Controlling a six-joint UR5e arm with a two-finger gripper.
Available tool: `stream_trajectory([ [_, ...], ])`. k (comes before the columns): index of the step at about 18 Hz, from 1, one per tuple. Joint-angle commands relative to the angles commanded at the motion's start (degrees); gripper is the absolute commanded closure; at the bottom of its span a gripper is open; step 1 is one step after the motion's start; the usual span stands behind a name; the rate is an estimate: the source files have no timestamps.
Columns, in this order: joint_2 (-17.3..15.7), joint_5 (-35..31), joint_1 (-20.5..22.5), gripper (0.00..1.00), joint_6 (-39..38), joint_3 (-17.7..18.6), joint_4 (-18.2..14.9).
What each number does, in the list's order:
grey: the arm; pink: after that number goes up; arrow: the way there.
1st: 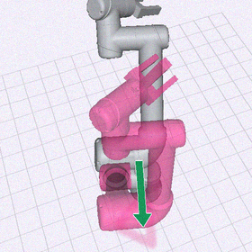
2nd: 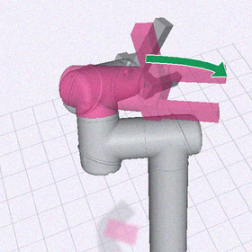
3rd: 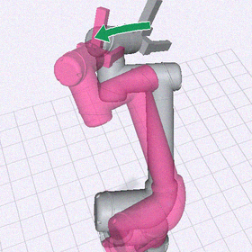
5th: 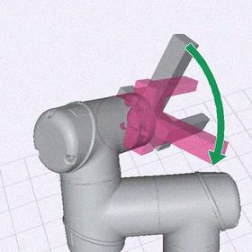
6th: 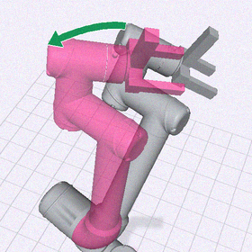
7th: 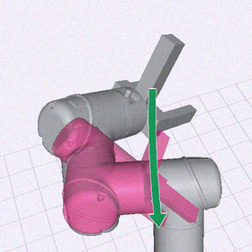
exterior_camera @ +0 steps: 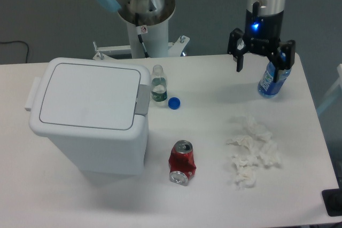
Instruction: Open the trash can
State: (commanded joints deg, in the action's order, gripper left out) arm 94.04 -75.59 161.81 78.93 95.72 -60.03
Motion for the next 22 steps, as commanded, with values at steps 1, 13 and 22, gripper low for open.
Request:
stream_trajectory([
  [1, 0.44, 0.79, -0.79, 0.00, -1.66, -1.05, 0.00],
  [13, 1.85, 14.33, -5.18, 0.00, -28.56, -6.68, 0.00],
  [22, 1.76, 15.82, -10.37, 0.00, -38.85, -6.42, 0.00],
])
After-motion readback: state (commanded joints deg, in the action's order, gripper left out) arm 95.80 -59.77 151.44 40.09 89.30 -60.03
